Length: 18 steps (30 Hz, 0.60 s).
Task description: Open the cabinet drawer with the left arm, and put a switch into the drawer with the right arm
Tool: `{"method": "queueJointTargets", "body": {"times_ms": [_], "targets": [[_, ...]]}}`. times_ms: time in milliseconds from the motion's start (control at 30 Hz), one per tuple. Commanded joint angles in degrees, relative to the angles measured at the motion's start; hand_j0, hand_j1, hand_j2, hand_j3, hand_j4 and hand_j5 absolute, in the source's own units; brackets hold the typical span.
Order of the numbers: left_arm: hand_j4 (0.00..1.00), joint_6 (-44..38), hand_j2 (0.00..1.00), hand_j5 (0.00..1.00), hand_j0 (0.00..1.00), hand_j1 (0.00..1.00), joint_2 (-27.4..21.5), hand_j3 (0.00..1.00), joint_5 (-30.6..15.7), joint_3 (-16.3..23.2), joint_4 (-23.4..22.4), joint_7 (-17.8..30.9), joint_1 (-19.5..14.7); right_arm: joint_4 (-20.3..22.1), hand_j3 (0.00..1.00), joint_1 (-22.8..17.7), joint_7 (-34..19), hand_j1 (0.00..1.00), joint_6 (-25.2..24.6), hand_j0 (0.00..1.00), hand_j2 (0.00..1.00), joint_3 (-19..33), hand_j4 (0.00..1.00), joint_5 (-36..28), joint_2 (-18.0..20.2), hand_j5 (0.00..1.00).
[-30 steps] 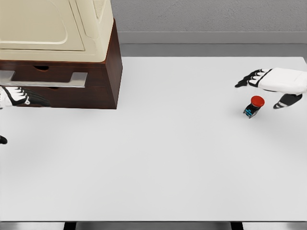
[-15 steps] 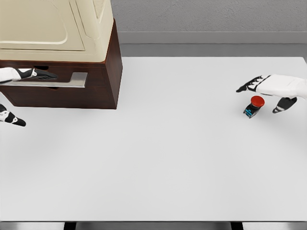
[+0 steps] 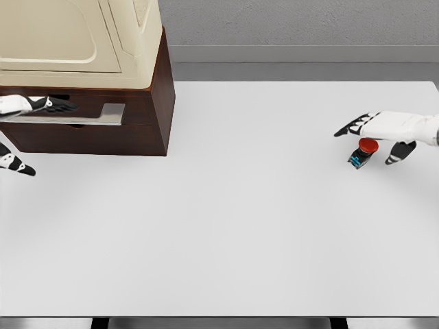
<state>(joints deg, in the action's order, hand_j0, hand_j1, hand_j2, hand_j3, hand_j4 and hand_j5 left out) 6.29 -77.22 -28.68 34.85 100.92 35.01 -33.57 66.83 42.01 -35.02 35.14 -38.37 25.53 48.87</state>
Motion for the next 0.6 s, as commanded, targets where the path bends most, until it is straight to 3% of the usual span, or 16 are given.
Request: {"method": "queueJointTargets", "body": {"times_ms": [0,267,567], "targets": [[1.00,-1.2,1.00,1.00,1.00,1.00,0.5,1.00,0.6,0.0,0.0,0.0,0.0,0.0,1.00,0.1,0.0,1.00,-0.1,1.00,1.00,-0.6,1.00,-0.2,0.0,1.00],[1.00,-4.6,1.00,1.00,1.00,1.00,1.5,1.00,2.8,0.0,-0.5,-2.9,0.0,0.0,1.00,0.1,0.0,1.00,-0.1,1.00,1.00,-0.9,1.00,-0.2,0.0,1.00],[1.00,-5.0,1.00,1.00,1.00,1.00,2.9,1.00,5.7,0.4,-2.0,-2.9,-0.3,0.0,1.00,0.4,0.0,1.00,-0.1,1.00,1.00,-0.9,1.00,-0.2,0.2,1.00]]}}
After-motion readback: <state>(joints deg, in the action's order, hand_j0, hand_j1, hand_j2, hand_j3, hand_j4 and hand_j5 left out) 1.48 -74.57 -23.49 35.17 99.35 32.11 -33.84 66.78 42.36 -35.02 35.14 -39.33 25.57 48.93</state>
